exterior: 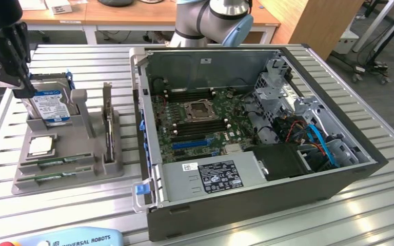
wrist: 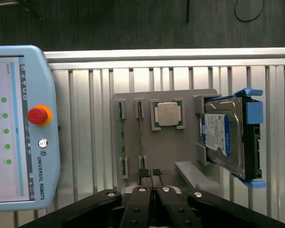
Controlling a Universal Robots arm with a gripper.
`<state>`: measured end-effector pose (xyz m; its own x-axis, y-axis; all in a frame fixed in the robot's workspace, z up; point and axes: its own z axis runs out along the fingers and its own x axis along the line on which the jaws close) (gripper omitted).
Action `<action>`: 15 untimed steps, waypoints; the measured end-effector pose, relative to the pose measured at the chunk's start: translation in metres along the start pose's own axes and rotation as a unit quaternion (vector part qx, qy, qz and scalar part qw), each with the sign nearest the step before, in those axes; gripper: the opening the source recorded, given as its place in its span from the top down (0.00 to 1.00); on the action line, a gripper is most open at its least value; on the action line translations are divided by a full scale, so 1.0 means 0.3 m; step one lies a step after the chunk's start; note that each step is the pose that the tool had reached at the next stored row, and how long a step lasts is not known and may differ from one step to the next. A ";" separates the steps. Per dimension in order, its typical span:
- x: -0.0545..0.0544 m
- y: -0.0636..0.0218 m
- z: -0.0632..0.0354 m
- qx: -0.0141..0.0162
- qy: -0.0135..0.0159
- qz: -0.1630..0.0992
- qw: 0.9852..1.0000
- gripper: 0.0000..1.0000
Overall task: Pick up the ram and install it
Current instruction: 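Pick up the ram and move it above insertion slot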
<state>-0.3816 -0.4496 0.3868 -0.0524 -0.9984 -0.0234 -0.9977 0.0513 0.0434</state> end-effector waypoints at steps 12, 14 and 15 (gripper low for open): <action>0.000 0.000 0.003 0.000 0.000 0.000 1.000 0.90; 0.000 0.000 0.003 0.000 0.000 0.000 1.000 0.83; 0.000 0.000 0.003 0.000 0.000 0.000 1.000 0.83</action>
<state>-0.3816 -0.4495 0.3859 -0.0523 -0.9984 -0.0234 -0.9977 0.0512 0.0434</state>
